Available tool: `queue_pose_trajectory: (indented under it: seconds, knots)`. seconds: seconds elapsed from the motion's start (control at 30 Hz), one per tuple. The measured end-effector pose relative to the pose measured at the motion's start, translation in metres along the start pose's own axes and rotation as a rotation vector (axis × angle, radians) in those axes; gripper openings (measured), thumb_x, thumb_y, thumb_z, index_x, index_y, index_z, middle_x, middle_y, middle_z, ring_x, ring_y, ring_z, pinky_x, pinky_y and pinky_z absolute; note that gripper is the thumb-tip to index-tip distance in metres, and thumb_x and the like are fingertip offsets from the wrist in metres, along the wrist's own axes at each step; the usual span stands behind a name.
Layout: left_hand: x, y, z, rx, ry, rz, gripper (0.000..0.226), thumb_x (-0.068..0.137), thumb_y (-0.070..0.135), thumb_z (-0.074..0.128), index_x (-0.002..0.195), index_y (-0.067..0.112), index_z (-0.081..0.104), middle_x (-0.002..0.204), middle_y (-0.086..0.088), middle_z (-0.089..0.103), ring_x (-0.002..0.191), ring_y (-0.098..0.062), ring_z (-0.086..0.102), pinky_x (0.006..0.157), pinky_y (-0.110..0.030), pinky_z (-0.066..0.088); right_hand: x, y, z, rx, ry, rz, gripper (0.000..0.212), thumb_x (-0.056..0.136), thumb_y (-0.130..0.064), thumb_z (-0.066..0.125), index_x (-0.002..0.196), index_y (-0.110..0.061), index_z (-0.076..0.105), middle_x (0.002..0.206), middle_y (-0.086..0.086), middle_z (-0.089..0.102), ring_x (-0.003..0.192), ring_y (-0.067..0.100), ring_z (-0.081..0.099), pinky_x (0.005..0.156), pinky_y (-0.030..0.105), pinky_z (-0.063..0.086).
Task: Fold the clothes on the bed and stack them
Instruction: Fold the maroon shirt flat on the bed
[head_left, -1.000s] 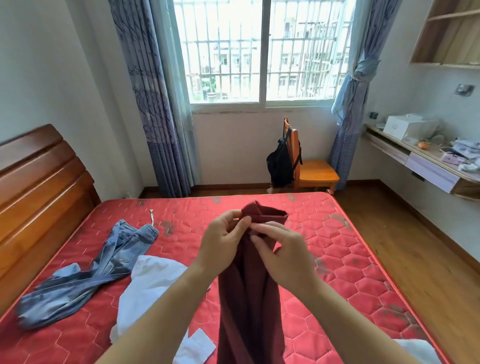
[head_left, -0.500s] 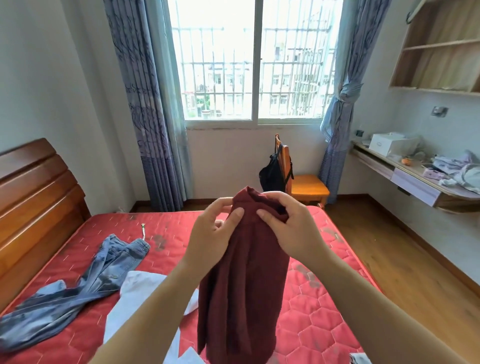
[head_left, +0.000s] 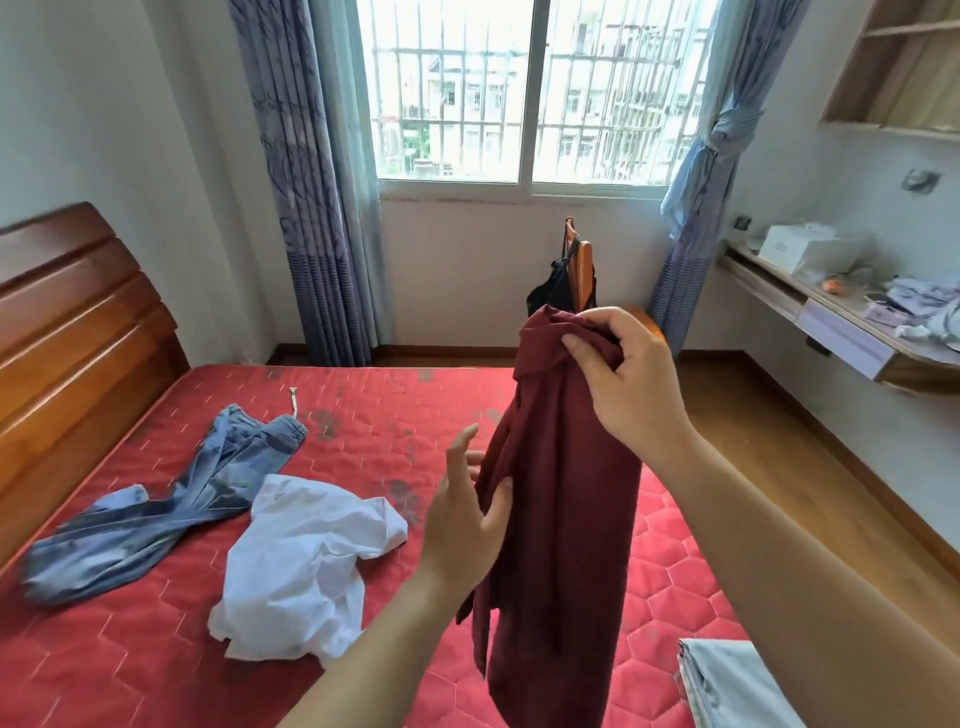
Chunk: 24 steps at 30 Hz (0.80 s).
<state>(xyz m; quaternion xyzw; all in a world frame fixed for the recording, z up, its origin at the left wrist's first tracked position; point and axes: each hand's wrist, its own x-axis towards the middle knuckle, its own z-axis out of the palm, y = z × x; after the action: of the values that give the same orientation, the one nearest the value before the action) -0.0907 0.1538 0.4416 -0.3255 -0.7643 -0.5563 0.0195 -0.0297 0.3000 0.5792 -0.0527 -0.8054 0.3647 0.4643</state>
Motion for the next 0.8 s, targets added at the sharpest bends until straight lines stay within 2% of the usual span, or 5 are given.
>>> queue_pose_trajectory:
  seconds: [0.1, 0.23, 0.43, 0.6, 0.8]
  knots:
    - [-0.015, -0.012, 0.019, 0.016, -0.070, 0.020, 0.061, 0.084, 0.015, 0.061, 0.133, 0.029, 0.027, 0.097, 0.013, 0.053, 0.089, -0.002, 0.052, 0.077, -0.008, 0.038, -0.004, 0.003, -0.007, 0.002, 0.015, 0.009, 0.014, 0.085, -0.003, 0.063, 0.095, -0.013, 0.064, 0.084, -0.024, 0.061, 0.085, -0.019, 0.056, 0.073, -0.001, 0.038]
    - [-0.017, -0.029, 0.034, 0.056, -0.145, -0.034, 0.007, 0.090, 0.010, 0.055, 0.091, 0.017, 0.055, 0.087, -0.002, 0.053, 0.084, -0.021, 0.051, 0.078, -0.032, 0.040, -0.013, 0.015, -0.027, -0.049, 0.001, 0.075, 0.011, 0.087, -0.010, 0.063, 0.098, -0.013, 0.064, 0.087, -0.022, 0.062, 0.084, -0.014, 0.057, 0.072, 0.000, 0.038]
    - [-0.008, -0.025, 0.019, -0.035, -0.065, -0.027, 0.010, 0.092, 0.018, 0.054, 0.088, 0.026, 0.053, 0.074, 0.010, 0.059, 0.071, -0.002, 0.054, 0.062, -0.010, 0.037, -0.027, 0.047, -0.075, -0.185, 0.159, 0.162, 0.011, 0.087, -0.018, 0.063, 0.092, -0.028, 0.060, 0.083, -0.024, 0.060, 0.080, -0.014, 0.055, 0.070, -0.001, 0.036]
    - [0.014, -0.009, 0.002, 0.035, -0.147, 0.055, 0.011, 0.088, 0.017, 0.062, 0.084, 0.027, 0.058, 0.073, 0.015, 0.059, 0.069, 0.005, 0.054, 0.062, -0.005, 0.035, -0.041, 0.071, -0.089, -0.241, 0.217, 0.230, 0.006, 0.089, -0.022, 0.060, 0.094, -0.025, 0.059, 0.085, -0.023, 0.059, 0.081, -0.014, 0.054, 0.071, 0.000, 0.036]
    - [0.004, -0.026, -0.020, 0.197, -0.238, 0.113, 0.006, 0.084, 0.015, 0.066, 0.090, 0.016, 0.067, 0.081, 0.011, 0.062, 0.072, -0.004, 0.053, 0.068, -0.005, 0.036, -0.064, 0.080, -0.089, -0.269, 0.264, 0.248, 0.006, 0.089, -0.027, 0.060, 0.093, -0.030, 0.057, 0.084, -0.025, 0.058, 0.080, -0.014, 0.054, 0.071, 0.000, 0.036]
